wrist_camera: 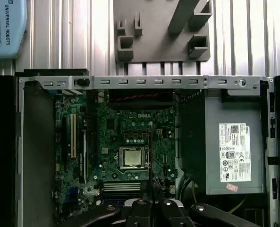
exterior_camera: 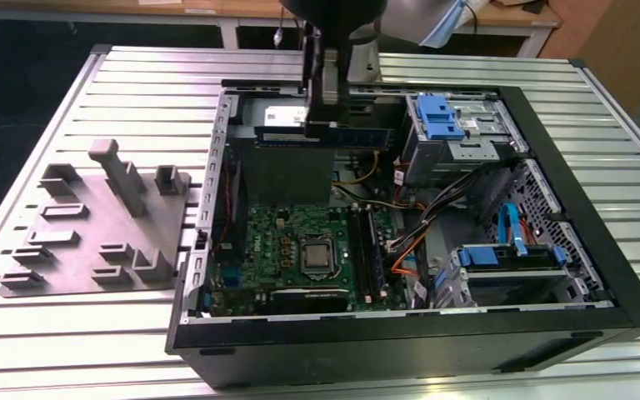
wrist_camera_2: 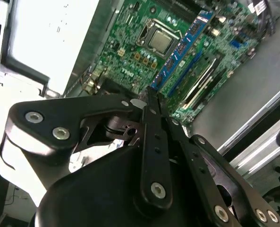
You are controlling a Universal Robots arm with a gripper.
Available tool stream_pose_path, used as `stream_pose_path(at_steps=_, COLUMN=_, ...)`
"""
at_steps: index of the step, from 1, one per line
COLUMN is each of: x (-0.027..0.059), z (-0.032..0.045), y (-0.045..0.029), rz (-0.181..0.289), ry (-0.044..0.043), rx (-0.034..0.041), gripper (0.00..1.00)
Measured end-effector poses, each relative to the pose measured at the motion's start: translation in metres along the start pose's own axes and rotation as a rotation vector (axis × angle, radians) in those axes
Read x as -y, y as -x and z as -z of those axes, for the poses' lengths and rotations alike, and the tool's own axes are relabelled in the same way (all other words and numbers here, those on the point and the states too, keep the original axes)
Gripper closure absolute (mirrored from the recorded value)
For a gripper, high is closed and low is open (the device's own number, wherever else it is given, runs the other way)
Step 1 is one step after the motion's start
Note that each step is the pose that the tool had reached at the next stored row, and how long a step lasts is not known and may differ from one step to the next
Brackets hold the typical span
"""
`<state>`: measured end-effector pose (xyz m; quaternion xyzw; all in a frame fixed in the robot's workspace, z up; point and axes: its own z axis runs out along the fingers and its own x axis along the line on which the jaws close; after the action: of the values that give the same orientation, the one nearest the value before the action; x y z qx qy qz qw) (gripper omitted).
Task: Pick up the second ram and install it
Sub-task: 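Pick up the second ram and move it above second insertion slot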
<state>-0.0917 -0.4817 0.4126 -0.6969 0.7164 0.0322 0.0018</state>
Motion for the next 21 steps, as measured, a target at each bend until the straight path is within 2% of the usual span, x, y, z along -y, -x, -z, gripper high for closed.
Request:
stream_pose_path(at_steps=3, x=0.0055, z=0.0002, y=0.0001, rz=0.000, ry=0.0000, rx=0.0001, gripper=0.88)
stream_pose_path(at_steps=10, x=0.0066, z=-0.0004, y=0.0002, rz=0.000, ry=-0.0001, rx=0.0004, gripper=0.88)
stream_pose_path(at_steps=21, x=0.0090, z=-0.0195, y=-0.0007, rz=0.006, ry=0.0005, rx=-0.0002, gripper=0.88)
